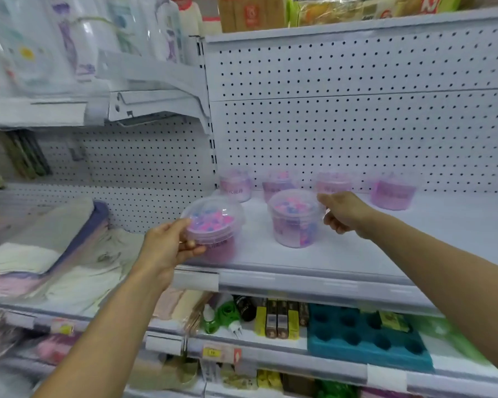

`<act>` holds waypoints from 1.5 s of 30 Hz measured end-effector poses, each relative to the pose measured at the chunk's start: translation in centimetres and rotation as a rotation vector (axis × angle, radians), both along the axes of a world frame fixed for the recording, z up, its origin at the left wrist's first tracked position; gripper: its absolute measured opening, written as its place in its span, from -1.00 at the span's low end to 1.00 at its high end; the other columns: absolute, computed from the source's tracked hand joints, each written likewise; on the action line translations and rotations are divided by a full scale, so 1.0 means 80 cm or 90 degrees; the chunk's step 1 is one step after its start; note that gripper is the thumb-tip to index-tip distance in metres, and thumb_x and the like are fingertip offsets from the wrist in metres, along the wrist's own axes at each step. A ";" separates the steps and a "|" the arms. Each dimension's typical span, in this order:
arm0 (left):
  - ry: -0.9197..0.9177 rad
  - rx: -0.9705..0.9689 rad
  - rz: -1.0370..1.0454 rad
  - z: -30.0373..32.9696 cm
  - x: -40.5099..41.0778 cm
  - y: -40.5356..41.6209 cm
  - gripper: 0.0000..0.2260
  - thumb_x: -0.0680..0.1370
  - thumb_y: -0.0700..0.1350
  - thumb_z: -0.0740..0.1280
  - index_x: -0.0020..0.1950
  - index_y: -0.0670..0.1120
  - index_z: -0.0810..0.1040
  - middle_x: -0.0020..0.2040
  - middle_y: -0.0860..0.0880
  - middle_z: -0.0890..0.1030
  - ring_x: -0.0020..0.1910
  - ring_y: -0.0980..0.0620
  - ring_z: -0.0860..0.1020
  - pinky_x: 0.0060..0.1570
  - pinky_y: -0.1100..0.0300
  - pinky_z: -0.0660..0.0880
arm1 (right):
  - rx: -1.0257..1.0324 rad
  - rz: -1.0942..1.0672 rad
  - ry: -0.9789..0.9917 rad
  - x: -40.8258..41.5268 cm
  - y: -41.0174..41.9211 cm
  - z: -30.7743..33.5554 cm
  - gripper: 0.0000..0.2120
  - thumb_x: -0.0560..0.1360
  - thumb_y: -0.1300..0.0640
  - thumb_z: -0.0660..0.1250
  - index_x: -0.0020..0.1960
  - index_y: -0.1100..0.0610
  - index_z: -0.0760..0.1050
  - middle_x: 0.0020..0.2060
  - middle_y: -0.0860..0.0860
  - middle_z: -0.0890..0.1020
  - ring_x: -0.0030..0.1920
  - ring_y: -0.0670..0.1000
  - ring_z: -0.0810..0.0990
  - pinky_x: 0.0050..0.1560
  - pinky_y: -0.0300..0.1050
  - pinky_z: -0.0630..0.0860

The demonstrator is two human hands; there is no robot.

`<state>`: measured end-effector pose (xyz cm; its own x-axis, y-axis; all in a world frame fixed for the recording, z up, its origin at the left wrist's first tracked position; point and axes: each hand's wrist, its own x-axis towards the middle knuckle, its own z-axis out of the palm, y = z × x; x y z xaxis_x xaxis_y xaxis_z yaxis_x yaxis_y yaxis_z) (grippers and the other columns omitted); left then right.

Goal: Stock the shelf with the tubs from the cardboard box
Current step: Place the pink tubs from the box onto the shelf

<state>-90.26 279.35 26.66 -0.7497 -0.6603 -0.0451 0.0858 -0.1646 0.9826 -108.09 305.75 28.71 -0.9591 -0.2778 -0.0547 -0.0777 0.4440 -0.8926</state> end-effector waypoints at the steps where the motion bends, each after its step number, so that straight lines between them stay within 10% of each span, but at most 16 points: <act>1: 0.004 0.005 0.003 0.000 -0.004 -0.011 -0.89 0.57 -0.19 0.30 -0.08 -0.23 0.51 -0.38 -0.11 0.38 -0.46 0.01 0.45 -0.41 0.16 0.62 | -0.019 0.002 0.018 -0.003 -0.009 -0.001 -0.70 0.59 0.01 0.20 0.09 0.27 0.45 -0.35 0.16 0.51 -0.46 0.06 0.44 -0.44 -0.15 0.39; 12: 0.025 0.009 0.012 0.012 -0.027 -0.129 -0.83 0.57 -0.18 0.31 0.09 -0.26 0.48 -0.38 -0.10 0.40 -0.51 0.06 0.47 -0.42 0.17 0.61 | 0.005 0.140 0.083 0.009 -0.137 -0.008 -0.22 0.31 -0.23 0.48 0.42 0.02 0.31 0.24 0.02 0.43 0.19 0.05 0.51 -0.10 -0.06 0.64; 24: 0.034 0.014 0.005 0.022 -0.014 -0.180 -0.81 0.58 -0.19 0.29 0.10 -0.30 0.48 -0.39 -0.11 0.38 -0.59 0.10 0.46 -0.36 0.14 0.63 | 0.049 0.176 0.096 0.003 -0.216 -0.003 -0.37 0.53 -0.11 0.29 0.51 0.08 0.22 0.17 0.08 0.53 0.11 0.10 0.56 0.07 -0.09 0.52; 34: 0.046 -0.009 -0.102 0.058 -0.012 -0.131 -0.85 0.57 -0.16 0.30 -0.02 -0.25 0.53 -0.51 -0.04 0.40 -0.57 0.08 0.46 -0.33 0.15 0.63 | 0.034 0.298 0.529 0.074 -0.196 0.033 -0.36 0.37 -0.25 0.40 0.41 -0.24 0.30 0.39 -0.14 0.29 0.42 -0.13 0.20 0.42 -0.02 0.26; 40: 0.055 -0.030 -0.227 0.075 -0.030 -0.065 -0.84 0.57 -0.13 0.30 -0.08 -0.23 0.54 -0.50 -0.05 0.42 -0.55 0.05 0.48 -0.32 0.14 0.64 | 0.155 0.283 0.809 0.086 -0.156 0.041 -0.56 0.46 -0.16 0.33 0.29 -0.02 0.53 0.24 -0.08 0.55 0.24 -0.02 0.44 0.10 -0.09 0.48; 45: -0.054 -0.444 -0.139 0.051 -0.062 -0.054 -0.74 0.59 0.11 0.19 -0.03 -0.04 0.54 -0.16 0.00 0.58 -0.18 -0.01 0.57 -0.05 0.01 0.56 | 0.116 0.164 0.687 0.057 -0.086 0.010 -0.66 0.47 -0.08 0.36 0.20 0.01 0.59 0.06 -0.10 0.64 0.11 -0.05 0.52 0.07 0.03 0.53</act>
